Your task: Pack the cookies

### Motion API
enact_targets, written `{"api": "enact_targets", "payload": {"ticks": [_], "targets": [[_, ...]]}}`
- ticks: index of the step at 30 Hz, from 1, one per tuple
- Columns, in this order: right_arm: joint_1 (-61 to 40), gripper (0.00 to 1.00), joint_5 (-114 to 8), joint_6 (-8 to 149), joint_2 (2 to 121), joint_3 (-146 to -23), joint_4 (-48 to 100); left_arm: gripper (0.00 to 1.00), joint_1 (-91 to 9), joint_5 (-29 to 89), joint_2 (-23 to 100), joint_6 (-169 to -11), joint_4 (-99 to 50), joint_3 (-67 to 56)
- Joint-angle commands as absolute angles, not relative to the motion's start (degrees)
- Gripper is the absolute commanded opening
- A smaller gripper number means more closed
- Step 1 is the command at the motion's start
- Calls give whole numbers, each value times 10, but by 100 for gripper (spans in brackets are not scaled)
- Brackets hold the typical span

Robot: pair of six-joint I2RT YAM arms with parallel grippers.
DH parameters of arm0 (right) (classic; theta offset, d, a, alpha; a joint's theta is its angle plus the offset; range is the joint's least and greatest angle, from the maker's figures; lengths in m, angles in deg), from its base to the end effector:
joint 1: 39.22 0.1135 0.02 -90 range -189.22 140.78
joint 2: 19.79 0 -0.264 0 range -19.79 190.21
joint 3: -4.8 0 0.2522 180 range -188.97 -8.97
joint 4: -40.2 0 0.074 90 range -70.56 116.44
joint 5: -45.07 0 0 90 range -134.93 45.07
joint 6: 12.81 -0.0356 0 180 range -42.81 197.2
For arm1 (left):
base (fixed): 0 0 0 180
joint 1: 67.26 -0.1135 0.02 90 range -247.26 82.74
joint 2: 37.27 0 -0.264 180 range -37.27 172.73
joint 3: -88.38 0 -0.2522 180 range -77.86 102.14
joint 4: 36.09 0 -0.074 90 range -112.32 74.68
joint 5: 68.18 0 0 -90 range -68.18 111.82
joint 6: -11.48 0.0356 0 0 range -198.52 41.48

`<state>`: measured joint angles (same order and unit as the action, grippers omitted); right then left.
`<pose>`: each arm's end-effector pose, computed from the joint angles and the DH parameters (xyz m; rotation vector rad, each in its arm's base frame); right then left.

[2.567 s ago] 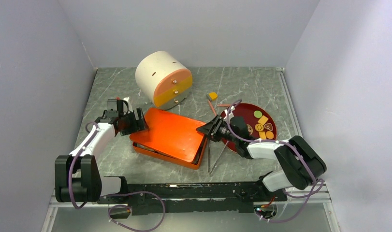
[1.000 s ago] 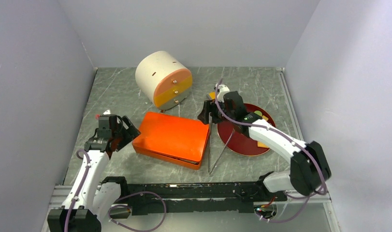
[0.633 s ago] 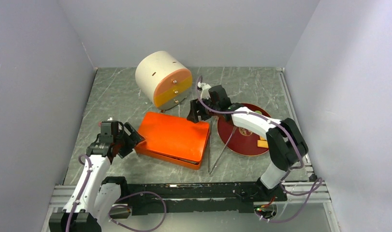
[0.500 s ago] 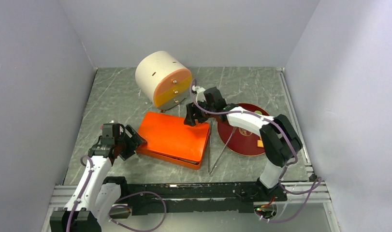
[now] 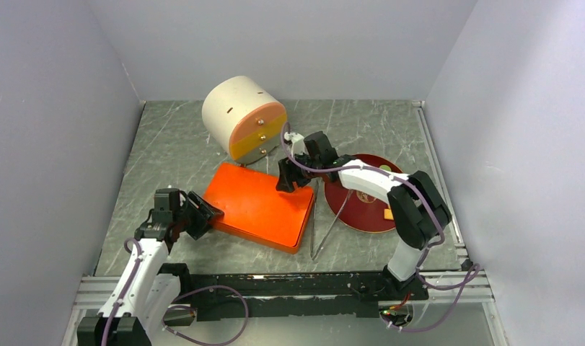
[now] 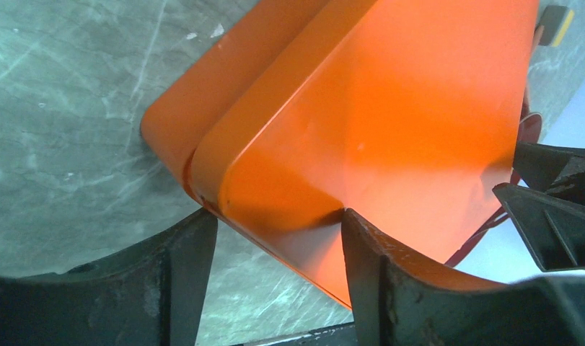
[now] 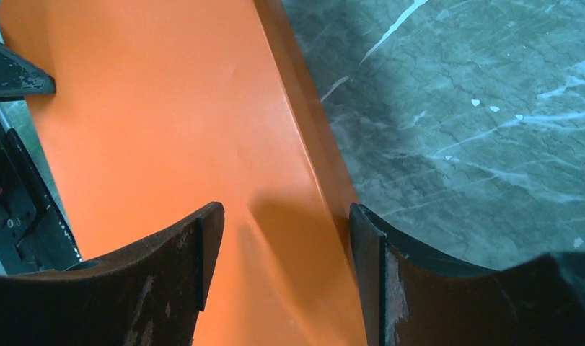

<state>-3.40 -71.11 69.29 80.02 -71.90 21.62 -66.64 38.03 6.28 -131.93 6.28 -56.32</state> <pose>0.2957 0.2328 0.2042 -0.8107 2.2379 0.9062 0.1468 -0.0115 0.1756 -1.0193 2.3468 -0.7395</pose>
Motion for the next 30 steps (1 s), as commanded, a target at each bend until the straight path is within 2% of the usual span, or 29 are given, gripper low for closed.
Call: {"api": "enact_targets", "payload": {"ticks": [1, 3, 9, 13, 20, 30], "targets": [[-31, 67, -715, 700, 748, -715, 211, 64, -664, 387, 61, -1328, 55, -577], [-31, 68, -700, 686, 731, -714, 217, 65, -664, 374, 59, -1321, 68, -570], [-33, 75, -595, 639, 653, -693, 236, 82, -664, 272, 60, -1268, 140, -498], [-34, 79, -524, 605, 603, -652, 234, 88, -664, 198, 62, -1245, 183, -447], [-49, 81, -492, 560, 569, -591, 220, 89, -664, 128, 65, -1215, 186, -407], [-64, 82, -541, 504, 585, -548, 246, 88, -665, 194, 216, -1094, 96, -354]]}}
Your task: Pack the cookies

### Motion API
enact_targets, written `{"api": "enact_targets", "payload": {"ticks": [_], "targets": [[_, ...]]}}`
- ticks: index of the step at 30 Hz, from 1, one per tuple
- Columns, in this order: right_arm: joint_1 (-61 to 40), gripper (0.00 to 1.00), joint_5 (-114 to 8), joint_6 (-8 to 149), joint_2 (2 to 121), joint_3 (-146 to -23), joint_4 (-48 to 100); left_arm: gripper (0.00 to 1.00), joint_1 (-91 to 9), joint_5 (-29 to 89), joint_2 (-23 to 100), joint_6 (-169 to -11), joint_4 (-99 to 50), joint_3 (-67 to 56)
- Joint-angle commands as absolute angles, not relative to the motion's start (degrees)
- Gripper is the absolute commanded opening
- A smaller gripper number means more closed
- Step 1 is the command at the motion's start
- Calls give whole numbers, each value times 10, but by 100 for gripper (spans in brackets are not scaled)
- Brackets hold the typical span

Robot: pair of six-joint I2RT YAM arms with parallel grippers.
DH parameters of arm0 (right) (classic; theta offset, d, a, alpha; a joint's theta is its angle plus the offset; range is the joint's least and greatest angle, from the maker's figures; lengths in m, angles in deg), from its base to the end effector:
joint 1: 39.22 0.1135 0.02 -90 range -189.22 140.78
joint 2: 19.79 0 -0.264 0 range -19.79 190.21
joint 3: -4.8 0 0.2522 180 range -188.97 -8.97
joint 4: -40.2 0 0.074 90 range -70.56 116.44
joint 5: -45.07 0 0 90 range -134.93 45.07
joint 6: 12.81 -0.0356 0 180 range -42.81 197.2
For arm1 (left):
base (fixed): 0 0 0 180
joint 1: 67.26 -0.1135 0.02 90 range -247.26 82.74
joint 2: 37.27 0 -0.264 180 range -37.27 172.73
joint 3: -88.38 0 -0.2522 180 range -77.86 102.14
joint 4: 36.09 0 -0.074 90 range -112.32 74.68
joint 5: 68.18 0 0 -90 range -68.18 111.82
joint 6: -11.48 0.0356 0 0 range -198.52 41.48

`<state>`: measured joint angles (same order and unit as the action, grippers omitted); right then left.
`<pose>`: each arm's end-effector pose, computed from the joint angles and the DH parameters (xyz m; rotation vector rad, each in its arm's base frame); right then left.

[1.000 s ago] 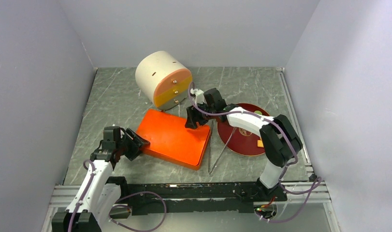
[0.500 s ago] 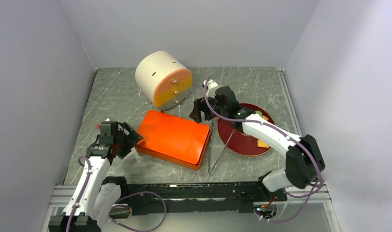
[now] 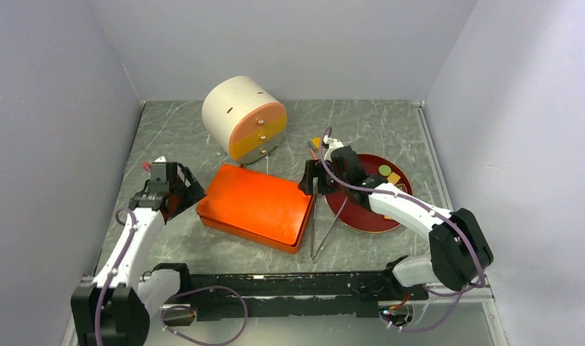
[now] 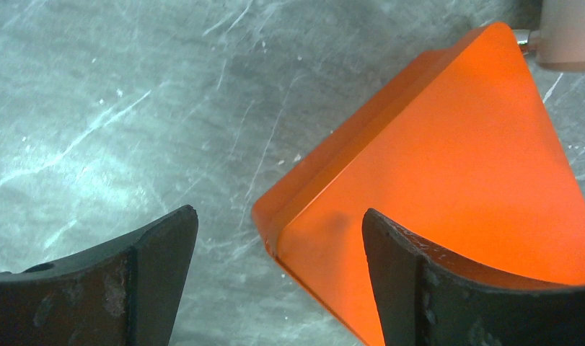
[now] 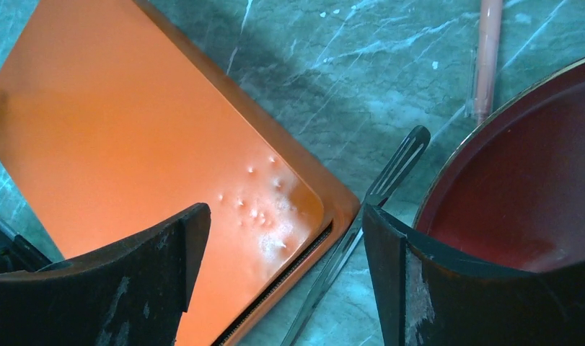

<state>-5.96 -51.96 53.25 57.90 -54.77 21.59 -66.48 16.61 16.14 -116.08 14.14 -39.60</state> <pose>0.2410 0.1633 0.2276 -0.2567 2.2794 0.6741 0.1827 0.0007 0.2336 -0.8179 2.3358 -0.1765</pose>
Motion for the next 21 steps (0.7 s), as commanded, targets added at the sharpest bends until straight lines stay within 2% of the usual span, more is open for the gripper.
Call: {"api": "enact_targets", "payload": {"ticks": [1, 7, 21], "targets": [[-64, 82, -549, 502, 590, -548, 248, 88, -664, 209, 235, -1084, 94, -346], [-64, 80, -580, 490, 613, -546, 256, 86, -664, 266, 293, -1060, 72, -340], [-64, 77, -637, 491, 611, -567, 245, 80, -664, 325, 288, -1051, 77, -362]]}}
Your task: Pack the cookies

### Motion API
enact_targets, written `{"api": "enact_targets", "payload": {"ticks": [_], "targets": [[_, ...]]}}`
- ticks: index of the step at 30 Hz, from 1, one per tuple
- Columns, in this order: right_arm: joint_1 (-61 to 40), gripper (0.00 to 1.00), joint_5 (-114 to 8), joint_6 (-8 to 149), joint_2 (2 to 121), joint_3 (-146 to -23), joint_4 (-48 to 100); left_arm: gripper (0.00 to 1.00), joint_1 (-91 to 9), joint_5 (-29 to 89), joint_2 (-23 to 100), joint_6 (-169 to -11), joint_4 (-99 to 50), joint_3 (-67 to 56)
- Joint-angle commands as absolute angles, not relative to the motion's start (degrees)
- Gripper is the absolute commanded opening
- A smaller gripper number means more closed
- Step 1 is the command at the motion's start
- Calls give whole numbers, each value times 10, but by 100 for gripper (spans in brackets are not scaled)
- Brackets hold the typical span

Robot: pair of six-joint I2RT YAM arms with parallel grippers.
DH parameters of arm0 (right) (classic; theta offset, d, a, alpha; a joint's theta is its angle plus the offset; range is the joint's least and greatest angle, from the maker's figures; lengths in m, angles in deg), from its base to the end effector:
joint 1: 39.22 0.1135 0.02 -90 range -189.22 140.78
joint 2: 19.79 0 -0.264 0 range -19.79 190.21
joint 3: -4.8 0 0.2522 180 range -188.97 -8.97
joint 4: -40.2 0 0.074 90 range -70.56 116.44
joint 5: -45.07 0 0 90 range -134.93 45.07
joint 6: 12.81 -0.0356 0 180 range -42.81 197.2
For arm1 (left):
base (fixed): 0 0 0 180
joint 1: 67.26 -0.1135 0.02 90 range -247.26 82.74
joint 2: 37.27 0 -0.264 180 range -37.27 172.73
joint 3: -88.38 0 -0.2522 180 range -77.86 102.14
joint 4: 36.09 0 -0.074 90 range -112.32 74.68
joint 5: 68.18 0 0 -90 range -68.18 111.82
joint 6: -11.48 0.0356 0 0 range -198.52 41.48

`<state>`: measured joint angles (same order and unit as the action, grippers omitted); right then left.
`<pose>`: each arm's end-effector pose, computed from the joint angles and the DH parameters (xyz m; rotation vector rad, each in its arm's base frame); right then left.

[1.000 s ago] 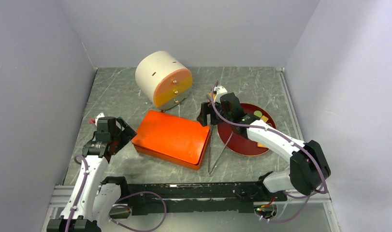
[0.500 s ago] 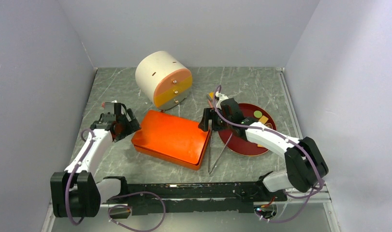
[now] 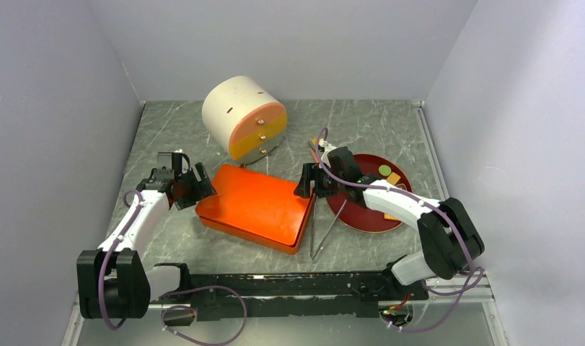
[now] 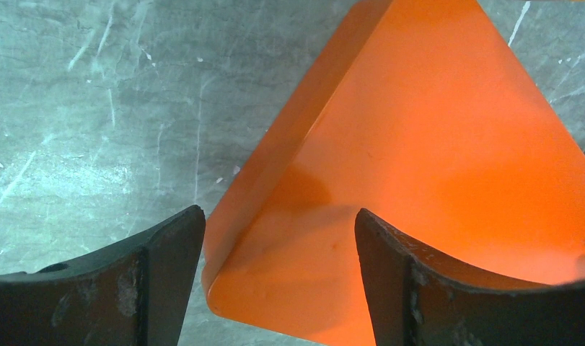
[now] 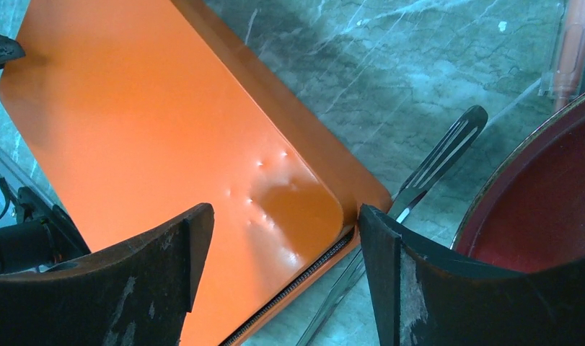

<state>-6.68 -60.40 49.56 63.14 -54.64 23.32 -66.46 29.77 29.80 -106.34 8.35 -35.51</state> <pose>0.2489 0.1701 0.2048 -0.2522 2.3805 0.8346 0.2267 -0.0081 0.2188 -0.5453 2.5073 -0.3702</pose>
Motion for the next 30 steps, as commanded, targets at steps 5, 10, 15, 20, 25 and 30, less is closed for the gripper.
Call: {"api": "enact_targets", "payload": {"ticks": [5, 10, 15, 20, 25, 30], "targets": [[-64, 77, -647, 491, 598, -570, 236, 78, -664, 332, 289, -1047, 76, -368], [-64, 76, -650, 488, 590, -570, 231, 76, -664, 335, 291, -1047, 78, -369], [-64, 76, -660, 485, 574, -574, 224, 75, -664, 336, 283, -1048, 82, -368], [-64, 77, -625, 487, 561, -573, 202, 75, -664, 315, 283, -1043, 88, -367], [-64, 77, -584, 470, 545, -563, 177, 76, -664, 292, 287, -1037, 87, -356], [-63, 77, -589, 409, 518, -518, 207, 71, -664, 286, 305, -1040, 76, -360]]}}
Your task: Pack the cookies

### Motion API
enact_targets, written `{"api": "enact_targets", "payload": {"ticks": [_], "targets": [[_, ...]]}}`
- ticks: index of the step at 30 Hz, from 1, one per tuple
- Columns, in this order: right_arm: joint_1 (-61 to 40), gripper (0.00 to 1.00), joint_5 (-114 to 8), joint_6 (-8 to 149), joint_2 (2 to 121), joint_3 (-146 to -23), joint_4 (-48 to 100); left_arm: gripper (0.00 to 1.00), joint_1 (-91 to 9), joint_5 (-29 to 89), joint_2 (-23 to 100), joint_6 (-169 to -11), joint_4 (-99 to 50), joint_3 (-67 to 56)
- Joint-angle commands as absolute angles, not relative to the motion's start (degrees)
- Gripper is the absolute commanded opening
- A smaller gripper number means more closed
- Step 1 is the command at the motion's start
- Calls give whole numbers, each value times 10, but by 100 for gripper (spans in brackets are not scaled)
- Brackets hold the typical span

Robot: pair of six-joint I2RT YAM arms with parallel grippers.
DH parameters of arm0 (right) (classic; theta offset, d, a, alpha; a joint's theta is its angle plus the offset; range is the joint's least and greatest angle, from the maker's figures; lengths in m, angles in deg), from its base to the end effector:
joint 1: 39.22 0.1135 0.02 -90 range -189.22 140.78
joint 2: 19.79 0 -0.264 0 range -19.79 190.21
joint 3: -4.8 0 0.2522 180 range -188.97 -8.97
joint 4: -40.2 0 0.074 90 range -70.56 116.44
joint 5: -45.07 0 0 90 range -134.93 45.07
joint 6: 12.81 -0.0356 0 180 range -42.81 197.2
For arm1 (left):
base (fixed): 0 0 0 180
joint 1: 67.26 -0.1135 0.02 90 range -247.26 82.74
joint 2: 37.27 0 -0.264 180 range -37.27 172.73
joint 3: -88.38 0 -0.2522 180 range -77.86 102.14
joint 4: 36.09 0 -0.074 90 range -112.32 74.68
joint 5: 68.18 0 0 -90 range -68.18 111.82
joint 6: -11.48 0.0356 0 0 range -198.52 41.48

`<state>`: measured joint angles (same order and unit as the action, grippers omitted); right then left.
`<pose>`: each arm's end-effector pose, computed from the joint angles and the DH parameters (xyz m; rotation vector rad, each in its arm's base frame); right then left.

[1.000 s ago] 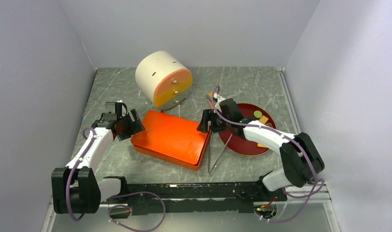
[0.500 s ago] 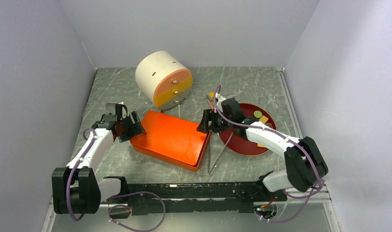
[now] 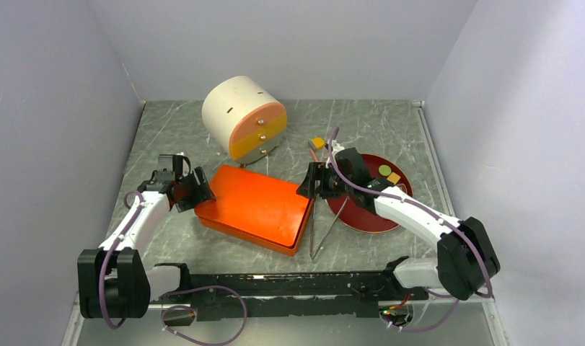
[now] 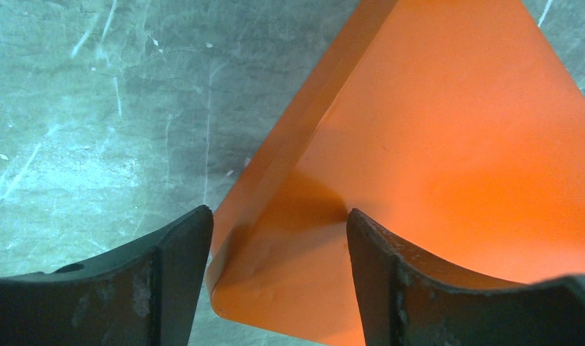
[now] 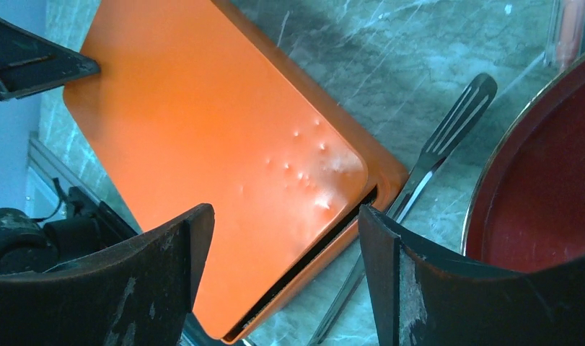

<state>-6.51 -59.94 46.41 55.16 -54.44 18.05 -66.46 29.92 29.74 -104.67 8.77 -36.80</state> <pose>0.2304 0.1590 0.2336 -0.1913 2.3508 0.8696 0.2227 -0.0081 0.2116 -0.5158 2.5407 -0.3571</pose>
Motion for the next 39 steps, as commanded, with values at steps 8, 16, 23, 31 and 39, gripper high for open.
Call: {"api": "enact_targets", "payload": {"ticks": [8, 16, 23, 31, 39], "targets": [[-48, 75, -608, 312, 499, -458, 274, 63, -664, 259, 338, -1037, 77, -358], [-18, 72, -601, 248, 499, -421, 327, 61, -670, 239, 359, -1030, 83, -345], [-18, 72, -585, 255, 538, -429, 346, 62, -684, 257, 359, -1029, 77, -349], [-18, 73, -572, 286, 590, -490, 347, 64, -685, 280, 361, -1031, 70, -357], [-15, 71, -652, 281, 574, -496, 391, 61, -685, 282, 365, -1025, 70, -357]]}}
